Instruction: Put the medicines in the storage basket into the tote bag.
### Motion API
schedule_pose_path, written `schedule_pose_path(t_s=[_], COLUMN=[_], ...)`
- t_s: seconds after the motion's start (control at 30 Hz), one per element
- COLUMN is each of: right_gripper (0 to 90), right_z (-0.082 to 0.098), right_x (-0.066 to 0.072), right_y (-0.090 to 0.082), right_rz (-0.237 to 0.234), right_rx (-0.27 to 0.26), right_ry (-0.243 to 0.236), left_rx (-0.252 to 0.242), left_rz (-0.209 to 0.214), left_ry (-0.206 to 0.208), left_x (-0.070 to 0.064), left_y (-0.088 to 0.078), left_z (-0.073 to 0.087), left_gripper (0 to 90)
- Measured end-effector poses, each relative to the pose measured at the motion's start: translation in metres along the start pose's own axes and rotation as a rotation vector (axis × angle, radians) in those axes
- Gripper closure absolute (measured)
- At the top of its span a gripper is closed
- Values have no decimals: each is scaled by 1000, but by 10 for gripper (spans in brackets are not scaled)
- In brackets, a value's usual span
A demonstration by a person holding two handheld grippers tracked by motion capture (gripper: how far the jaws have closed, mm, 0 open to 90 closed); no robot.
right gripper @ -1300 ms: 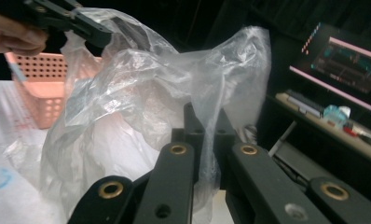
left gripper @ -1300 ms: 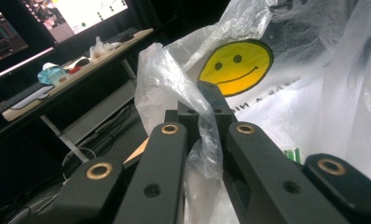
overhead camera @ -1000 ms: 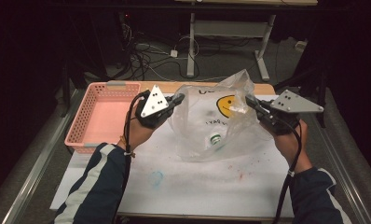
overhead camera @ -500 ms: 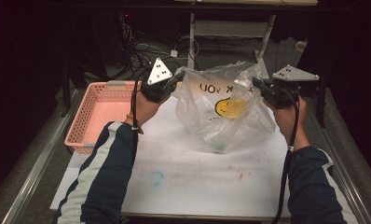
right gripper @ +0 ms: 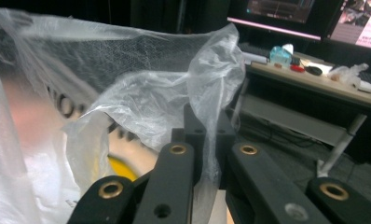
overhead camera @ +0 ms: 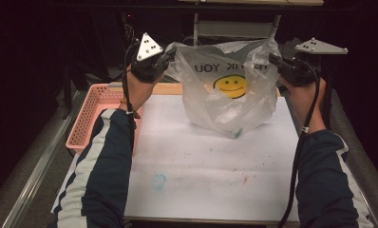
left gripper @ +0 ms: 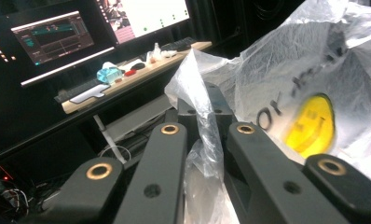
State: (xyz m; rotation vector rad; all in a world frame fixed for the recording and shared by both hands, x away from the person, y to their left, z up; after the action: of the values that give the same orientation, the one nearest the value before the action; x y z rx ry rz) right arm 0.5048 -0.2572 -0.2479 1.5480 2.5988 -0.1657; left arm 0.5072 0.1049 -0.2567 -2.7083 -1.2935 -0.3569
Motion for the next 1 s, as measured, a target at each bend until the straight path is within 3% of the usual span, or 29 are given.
schedule_pose_path(t_s=[0.13,0.37,0.5,0.6,0.77,1.0], right_gripper=[900,900,900,900,900,900], right_z=[-9,2,16,32,46,61], right_x=[3,1,-1,-6,-13,-30], right_y=[-1,4,10,16,22,24], right_rz=[6,27,45,81,113,173], right_rx=[-7,7,39,83,128,173], right_ry=[-29,11,5,7,-2,5], left_rx=[18,73,74,62,54,8], left_rz=[-16,4,23,12,15,48], left_ry=[7,22,6,-2,-16,-54], left_x=[2,-9,-18,-24,-30,-39], left_y=[2,16,19,17,12,-8], left_z=[0,13,16,16,15,20], left_gripper=[859,746,563,357,290,285])
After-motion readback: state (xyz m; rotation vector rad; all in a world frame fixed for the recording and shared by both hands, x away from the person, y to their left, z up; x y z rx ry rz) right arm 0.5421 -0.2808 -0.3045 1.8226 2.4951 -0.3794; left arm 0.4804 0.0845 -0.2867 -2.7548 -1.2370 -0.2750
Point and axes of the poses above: each handheld gripper's, and its own axes: y roughly forward along the jaws, z roughly out of its underside, x roughly to its left, the point moved 4 cm from there along y, roughly forward along the jaws, and after that the axes turned 11 degrees about -x, right-handed, at the moved point
